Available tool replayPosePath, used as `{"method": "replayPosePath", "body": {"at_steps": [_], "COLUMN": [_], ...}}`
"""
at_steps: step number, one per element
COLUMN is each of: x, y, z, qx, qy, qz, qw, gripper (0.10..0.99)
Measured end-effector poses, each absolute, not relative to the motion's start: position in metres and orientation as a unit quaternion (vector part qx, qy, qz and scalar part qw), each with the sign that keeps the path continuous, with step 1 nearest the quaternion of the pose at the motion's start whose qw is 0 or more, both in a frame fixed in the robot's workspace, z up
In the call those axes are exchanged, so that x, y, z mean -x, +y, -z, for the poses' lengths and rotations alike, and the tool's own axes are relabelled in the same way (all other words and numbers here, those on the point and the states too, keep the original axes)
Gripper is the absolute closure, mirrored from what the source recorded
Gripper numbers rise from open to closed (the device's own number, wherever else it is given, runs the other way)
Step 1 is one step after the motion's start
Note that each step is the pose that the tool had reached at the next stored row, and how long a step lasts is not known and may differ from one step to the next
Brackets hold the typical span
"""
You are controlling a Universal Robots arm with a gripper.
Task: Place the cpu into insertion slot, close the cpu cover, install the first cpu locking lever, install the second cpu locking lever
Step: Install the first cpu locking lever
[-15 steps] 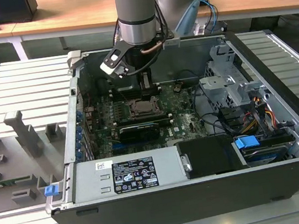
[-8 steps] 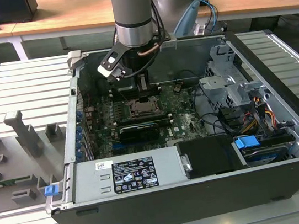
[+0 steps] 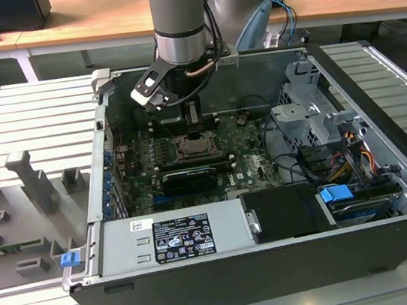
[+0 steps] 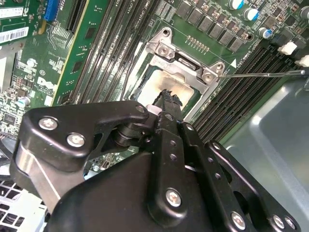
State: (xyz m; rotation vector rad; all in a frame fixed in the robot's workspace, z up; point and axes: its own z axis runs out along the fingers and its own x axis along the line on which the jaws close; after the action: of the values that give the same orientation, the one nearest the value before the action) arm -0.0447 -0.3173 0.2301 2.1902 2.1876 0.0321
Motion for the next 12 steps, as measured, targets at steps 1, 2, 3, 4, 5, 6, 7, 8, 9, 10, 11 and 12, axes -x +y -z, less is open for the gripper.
{"method": "replayPosePath", "body": {"at_steps": [1,2,3,4,5,6,7,8,9,10,11,12], "x": [0.0447,0.0446,0.0446,0.0446,0.0446,0.0446,0.0446,0.0446,0.0446,0.0446,0.0447,0.0447], "y": [-0.3173,-0.3173,-0.3173,-0.3173,-0.3173,-0.3173,-0.3173,-0.3173,-0.3173,-0.3173,-0.3173,-0.3173], "z": [-0.2303,-0.2306,-0.231,-0.2312,-0.2315,-0.2319,-0.2321,-0.2326,-0.233,-0.2332,-0.2335,-0.2342], "qx": [-0.707,-0.707,-0.707,-0.707,-0.707,-0.707,-0.707,-0.707,-0.707,-0.707,-0.707,-0.707], "qy": [0.706,0.706,0.706,0.706,0.706,0.706,0.706,0.706,0.706,0.706,0.706,0.706], "qz": [-0.01,-0.01,-0.01,-0.01,-0.01,-0.01,-0.01,-0.01,-0.01,-0.01,-0.01,-0.01], "qw": [0.023,0.023,0.023,0.023,0.023,0.023,0.023,0.023,0.023,0.023,0.023,0.023], "gripper": [0.98,0.98,0.98,0.98,0.98,0.98,0.98,0.98,0.98,0.98,0.98,0.98]}}
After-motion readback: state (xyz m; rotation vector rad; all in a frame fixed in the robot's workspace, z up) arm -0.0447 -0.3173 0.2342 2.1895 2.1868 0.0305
